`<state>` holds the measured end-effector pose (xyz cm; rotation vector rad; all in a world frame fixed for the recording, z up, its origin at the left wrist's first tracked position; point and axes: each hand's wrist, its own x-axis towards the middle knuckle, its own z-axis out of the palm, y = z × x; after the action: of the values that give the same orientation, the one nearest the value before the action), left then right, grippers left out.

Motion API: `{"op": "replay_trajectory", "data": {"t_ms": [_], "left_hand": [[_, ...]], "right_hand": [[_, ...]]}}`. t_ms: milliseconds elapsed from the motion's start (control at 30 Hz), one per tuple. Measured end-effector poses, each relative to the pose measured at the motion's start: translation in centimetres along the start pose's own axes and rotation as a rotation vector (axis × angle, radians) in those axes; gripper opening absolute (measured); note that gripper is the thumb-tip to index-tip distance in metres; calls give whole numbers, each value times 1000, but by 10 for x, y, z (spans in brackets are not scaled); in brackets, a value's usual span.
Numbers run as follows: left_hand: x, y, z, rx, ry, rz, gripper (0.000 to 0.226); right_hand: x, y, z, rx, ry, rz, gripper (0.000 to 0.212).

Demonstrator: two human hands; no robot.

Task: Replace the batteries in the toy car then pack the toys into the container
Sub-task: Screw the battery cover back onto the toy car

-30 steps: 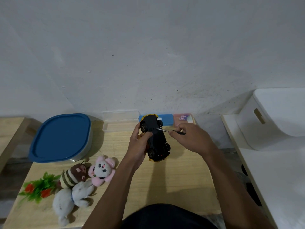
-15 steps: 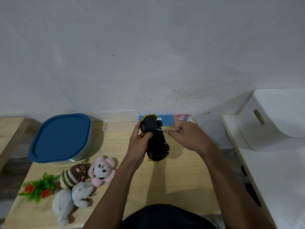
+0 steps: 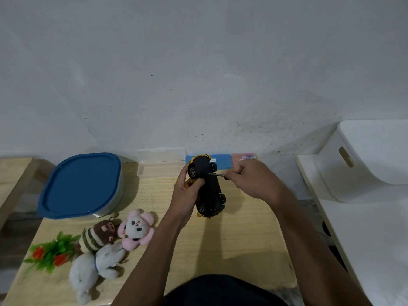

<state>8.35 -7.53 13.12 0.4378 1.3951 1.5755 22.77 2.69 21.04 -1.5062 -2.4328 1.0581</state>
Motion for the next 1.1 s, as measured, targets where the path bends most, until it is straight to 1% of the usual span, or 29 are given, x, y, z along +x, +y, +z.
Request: {"op": "replay_trajectory", "data": {"t_ms": [100, 200, 467, 633, 767, 833, 933, 1100], "left_hand": [[1, 0, 0, -2, -6, -2, 51], [2, 1, -1, -14, -5, -8, 53], [5, 6, -2, -23, -7, 3, 51], [11, 19, -4, 41, -24, 61, 53], [15, 32, -5, 98, -56, 120, 53], [16, 35, -3, 132, -65, 140, 53], [17, 38, -1, 162, -72, 160, 53], [17, 41, 0, 130, -70, 169, 53]], "right_hand": [[0, -1, -2, 27, -90, 1, 22], [2, 2, -1, 13, -99, -32, 15], [2, -1, -6, -129, -24, -129, 18], [9, 0, -10, -37, 34, -156, 10], [15, -2, -16, -64, 59, -178, 29], [18, -4, -17, -59, 42, -160, 31], [20, -7, -17, 16, 39, -117, 20], [18, -9, -20, 32, 0, -113, 17]]}}
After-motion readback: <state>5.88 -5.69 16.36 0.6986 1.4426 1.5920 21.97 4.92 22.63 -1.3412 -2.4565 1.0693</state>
